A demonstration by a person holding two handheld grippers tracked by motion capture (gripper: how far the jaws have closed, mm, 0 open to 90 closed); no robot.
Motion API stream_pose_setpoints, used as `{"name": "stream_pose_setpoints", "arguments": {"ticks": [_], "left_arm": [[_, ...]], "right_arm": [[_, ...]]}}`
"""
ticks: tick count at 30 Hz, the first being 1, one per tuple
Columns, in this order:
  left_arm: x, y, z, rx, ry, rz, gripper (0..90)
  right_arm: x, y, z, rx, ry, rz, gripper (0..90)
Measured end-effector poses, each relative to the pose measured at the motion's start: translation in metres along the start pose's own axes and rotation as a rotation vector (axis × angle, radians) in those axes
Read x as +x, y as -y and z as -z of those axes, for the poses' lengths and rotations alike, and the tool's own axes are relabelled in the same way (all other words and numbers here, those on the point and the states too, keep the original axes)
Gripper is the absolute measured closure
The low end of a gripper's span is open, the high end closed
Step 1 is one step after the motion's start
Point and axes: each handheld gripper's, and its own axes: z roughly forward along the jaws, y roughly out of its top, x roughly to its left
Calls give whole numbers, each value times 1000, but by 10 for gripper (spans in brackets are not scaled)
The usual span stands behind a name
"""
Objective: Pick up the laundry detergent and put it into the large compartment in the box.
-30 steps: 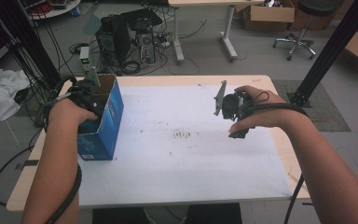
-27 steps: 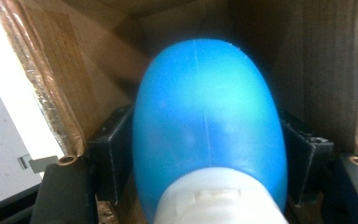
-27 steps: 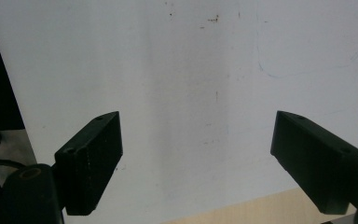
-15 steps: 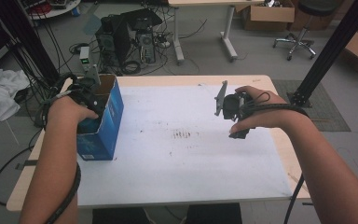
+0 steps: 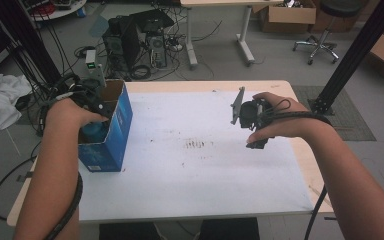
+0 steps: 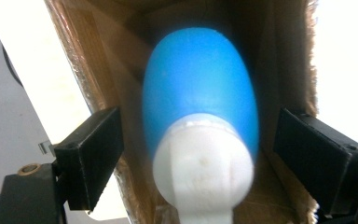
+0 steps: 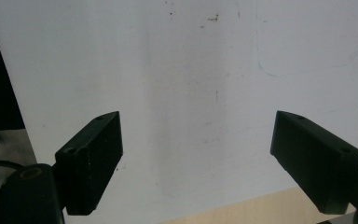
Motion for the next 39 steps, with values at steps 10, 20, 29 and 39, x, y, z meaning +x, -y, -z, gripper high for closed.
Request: {"name": "stream_pose_setpoints", "arguments": {"ticks": [10,20,29,39], "left_arm": [[2,5,15,-30,-20,8,148],[-4,9,28,-37,-30,-10,64],[-17,10,36,-38,-32,-55,57],[-36,7,46,-52,-47,-117,1]], "right_arm": [[1,-1,4,-7,6,3,168],[3,-4,5,0,6,8,168],[4,-6,7,4,8,11,169],[4,-9,6,8,7,18,169]]}}
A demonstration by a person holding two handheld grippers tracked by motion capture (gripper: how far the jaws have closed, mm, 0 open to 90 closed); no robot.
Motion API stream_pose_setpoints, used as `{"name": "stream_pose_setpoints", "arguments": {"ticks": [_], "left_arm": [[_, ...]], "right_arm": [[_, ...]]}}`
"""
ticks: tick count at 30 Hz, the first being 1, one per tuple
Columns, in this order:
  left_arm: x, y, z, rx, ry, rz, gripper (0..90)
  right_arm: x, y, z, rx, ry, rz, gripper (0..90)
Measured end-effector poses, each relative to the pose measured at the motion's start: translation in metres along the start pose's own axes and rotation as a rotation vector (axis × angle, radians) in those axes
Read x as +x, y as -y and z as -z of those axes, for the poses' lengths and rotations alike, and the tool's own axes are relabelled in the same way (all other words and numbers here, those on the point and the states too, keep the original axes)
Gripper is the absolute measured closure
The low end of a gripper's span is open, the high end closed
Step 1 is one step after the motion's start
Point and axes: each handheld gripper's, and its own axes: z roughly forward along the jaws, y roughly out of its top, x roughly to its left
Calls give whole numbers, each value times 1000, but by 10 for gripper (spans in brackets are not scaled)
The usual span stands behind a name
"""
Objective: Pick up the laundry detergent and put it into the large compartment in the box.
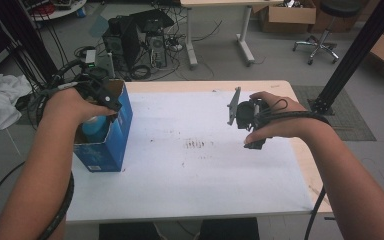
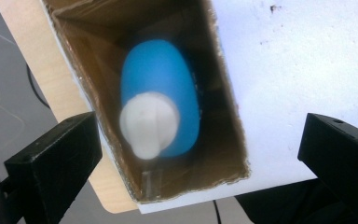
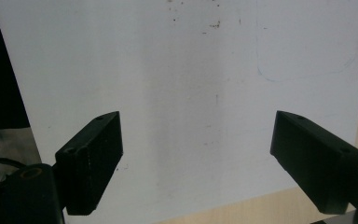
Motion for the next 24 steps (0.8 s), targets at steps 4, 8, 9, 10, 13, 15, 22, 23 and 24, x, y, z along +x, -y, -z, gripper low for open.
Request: {"name": "stream_pose_setpoints", "arguments": {"ticks": [4,8,9,10,13,15,22,23,24], "left_arm": [[-8,-3,5,-15,-1,-44,1],[-19,-7,13,-57,6,-106,1],[-22,-8,15,-67,7,-124,1],[-25,-9,17,-81,10,-139,1],[-37,-11,23,-110,23,-202,1],[-45,-13,26,-126,32,-261,1],[-68,-16,24,-112,57,-482,1],[-70,-16,25,-116,61,-500,0],[-73,-16,26,-124,64,-519,1]], "right_arm": [[0,1,1,2,0,-5,169],[0,3,2,4,1,-9,169],[0,3,2,4,1,-8,169],[0,4,2,4,2,-11,169],[0,5,2,2,-2,-13,169],[1,5,2,7,-3,-16,169],[1,5,2,6,-7,-12,175],[1,5,2,5,-8,-11,175],[1,6,2,2,-8,-8,175]]}}
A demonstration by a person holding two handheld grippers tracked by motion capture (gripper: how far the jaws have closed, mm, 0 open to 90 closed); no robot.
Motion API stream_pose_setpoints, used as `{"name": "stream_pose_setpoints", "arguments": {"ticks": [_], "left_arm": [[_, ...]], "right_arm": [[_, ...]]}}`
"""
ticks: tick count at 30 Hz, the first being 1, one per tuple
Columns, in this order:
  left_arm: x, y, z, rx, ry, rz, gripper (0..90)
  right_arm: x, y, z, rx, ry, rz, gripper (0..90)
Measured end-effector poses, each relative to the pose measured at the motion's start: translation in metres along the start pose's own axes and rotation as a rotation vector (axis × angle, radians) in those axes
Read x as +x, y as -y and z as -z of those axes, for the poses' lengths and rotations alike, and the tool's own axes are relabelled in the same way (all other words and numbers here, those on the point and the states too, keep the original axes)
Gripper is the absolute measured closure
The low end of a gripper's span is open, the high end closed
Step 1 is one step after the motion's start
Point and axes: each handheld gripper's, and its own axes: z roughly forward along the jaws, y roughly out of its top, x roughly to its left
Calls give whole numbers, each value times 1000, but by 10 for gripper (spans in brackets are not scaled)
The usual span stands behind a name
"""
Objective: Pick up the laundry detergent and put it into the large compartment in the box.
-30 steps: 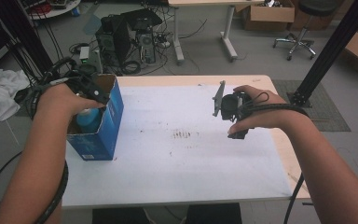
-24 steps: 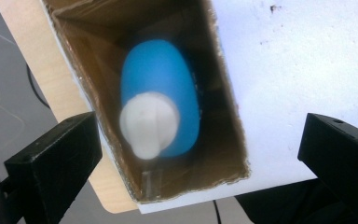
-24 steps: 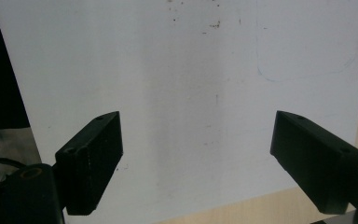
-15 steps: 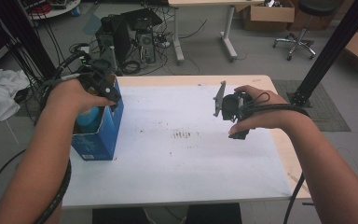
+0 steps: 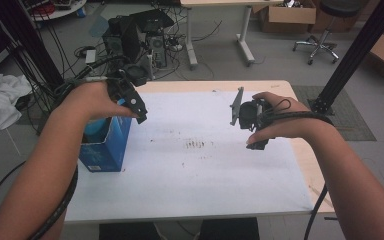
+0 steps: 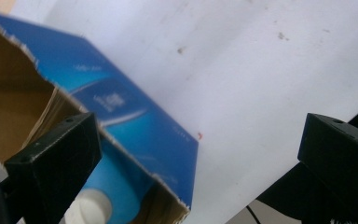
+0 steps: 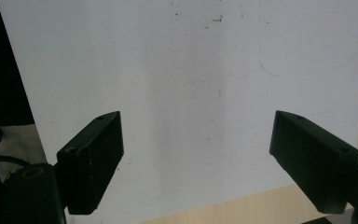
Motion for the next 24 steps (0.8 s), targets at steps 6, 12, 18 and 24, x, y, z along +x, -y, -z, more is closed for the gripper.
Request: {"name": "stream_pose_setpoints", "arguments": {"ticks": [6,12,18,24], "left_arm": [[-19,-9,-1,8,37,-148,1],[-36,-16,-7,14,45,-326,1],[-46,-20,-8,-40,60,-472,1],[-53,-22,-10,-31,68,-545,1]], "right_arm": [[-4,0,0,1,-8,0,178],[-7,0,-1,1,-15,0,180],[-9,1,-1,5,-22,-3,175],[-9,-1,-1,13,-28,0,175]]}}
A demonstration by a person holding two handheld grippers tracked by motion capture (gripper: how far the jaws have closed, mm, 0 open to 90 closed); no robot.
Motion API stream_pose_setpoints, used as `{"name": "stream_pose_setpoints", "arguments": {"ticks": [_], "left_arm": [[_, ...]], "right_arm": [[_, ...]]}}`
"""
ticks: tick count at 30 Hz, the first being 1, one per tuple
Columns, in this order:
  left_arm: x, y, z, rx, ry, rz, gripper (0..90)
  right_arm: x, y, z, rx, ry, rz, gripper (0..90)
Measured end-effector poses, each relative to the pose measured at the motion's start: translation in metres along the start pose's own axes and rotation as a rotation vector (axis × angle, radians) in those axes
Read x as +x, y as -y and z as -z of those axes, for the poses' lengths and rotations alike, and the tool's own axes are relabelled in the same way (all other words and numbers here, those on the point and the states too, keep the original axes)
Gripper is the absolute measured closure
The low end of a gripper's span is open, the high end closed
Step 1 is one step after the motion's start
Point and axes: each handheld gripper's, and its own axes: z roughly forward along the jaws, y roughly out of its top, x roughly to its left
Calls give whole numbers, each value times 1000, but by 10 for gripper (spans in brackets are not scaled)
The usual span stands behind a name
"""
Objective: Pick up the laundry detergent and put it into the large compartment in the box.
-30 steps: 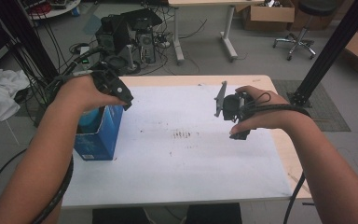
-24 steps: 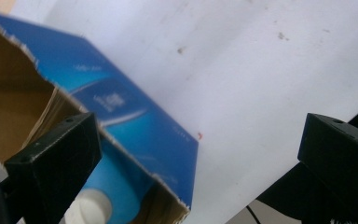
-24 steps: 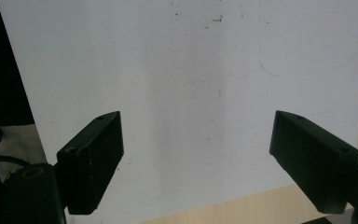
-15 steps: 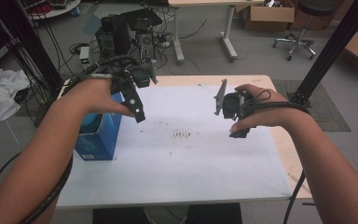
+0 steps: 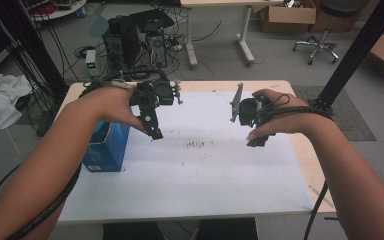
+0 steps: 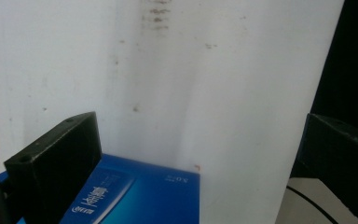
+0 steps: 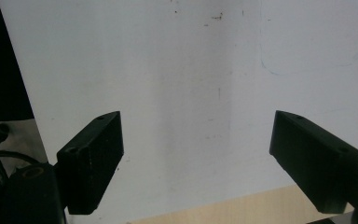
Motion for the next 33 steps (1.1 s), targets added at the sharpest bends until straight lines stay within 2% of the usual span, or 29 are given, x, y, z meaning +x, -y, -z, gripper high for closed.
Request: {"name": "stream_pose_setpoints", "arguments": {"ticks": [2,5,10,13,22,33], "left_arm": [[-3,-2,-1,-7,14,-30,1],[-4,-6,-2,-7,34,-51,1],[-5,-13,-4,16,32,-80,1],[-6,-15,-4,10,33,-94,1],[-11,-14,-5,0,54,-98,1],[-12,-17,-1,-3,40,-96,1]], "right_arm": [[0,-1,-1,2,1,3,175],[0,-2,-1,3,2,5,174],[-1,-2,-1,4,1,4,173],[-1,-1,0,9,2,-3,173],[0,-3,3,10,6,0,170],[3,-3,4,8,10,7,170]]}}
